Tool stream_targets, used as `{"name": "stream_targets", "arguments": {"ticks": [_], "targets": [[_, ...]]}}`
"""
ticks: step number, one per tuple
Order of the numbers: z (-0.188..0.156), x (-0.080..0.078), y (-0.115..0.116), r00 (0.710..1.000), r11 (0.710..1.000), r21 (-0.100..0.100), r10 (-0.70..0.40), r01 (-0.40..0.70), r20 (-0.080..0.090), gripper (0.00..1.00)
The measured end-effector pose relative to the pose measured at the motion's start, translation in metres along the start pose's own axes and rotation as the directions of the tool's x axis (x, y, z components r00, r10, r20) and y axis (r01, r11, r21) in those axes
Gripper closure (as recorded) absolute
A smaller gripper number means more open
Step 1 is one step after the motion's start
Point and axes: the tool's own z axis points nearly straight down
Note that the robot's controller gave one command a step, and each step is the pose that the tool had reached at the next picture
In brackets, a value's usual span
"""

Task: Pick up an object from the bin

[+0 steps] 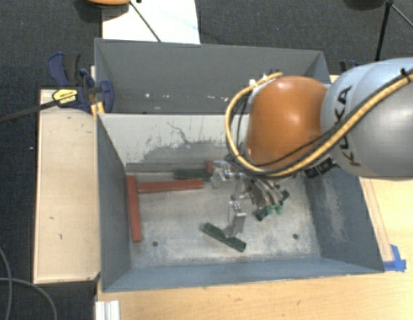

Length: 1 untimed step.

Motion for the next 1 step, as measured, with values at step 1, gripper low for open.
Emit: {"name": "stream_targets", "arguments": {"ticks": [1], "targets": [[0.0518,0.0073,0.0035,0.994,0.994,0.002,-0.108,0.108,-0.004,0.0]]}}
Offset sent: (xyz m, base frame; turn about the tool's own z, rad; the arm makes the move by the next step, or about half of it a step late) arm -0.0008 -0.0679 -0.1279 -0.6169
